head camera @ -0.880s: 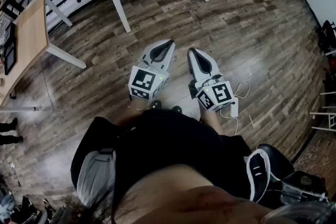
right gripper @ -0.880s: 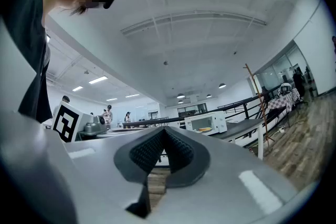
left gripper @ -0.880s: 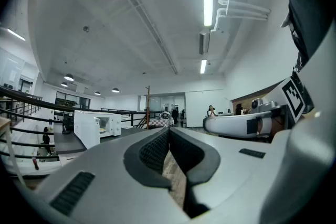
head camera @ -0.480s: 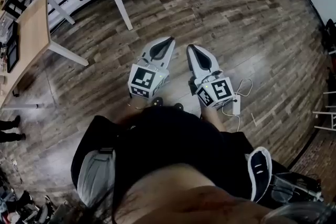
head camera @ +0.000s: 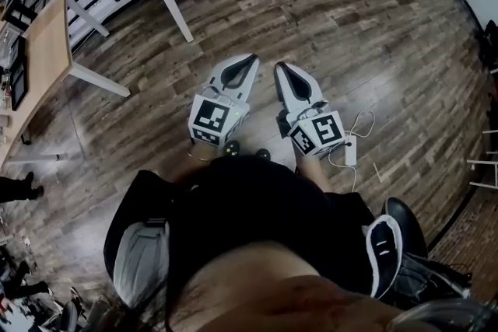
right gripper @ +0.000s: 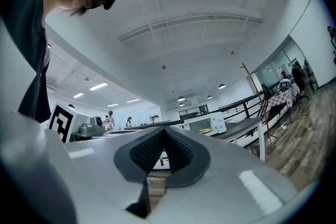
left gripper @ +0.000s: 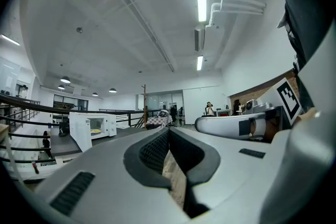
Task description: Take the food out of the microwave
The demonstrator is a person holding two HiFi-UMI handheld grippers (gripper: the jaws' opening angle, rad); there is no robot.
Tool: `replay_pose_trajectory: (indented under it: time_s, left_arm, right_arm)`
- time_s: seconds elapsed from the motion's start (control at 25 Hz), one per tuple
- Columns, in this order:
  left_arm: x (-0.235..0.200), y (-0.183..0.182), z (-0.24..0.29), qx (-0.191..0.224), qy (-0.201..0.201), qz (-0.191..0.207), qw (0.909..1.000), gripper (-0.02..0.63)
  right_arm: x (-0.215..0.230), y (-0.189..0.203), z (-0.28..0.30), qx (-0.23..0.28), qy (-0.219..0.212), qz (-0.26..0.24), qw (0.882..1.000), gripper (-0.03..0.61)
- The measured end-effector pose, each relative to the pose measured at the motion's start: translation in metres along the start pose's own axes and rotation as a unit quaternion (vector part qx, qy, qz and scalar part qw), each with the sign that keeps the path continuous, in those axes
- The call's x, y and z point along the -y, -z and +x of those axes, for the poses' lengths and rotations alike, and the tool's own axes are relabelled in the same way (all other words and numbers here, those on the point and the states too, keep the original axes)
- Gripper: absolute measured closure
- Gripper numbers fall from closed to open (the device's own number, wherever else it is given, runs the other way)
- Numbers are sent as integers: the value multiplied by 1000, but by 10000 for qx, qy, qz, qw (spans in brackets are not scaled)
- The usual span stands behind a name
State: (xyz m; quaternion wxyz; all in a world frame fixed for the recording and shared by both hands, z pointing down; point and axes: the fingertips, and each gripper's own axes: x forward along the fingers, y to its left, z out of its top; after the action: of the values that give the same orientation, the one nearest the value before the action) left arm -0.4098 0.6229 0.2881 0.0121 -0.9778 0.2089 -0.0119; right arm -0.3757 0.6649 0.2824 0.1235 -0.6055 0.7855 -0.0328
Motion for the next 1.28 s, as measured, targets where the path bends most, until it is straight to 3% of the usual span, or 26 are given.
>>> replay_pose_trajectory:
  time_s: [0.84, 1.28]
  left_arm:
    - [46, 5, 18, -109, -158, 135, 9997, 606]
    - [47, 10, 53, -63, 72, -48, 9999, 607]
  right_arm:
    - [25, -10, -40, 190, -240, 13, 9995, 581]
    - [51, -15, -31, 156, -140, -229, 9995, 581]
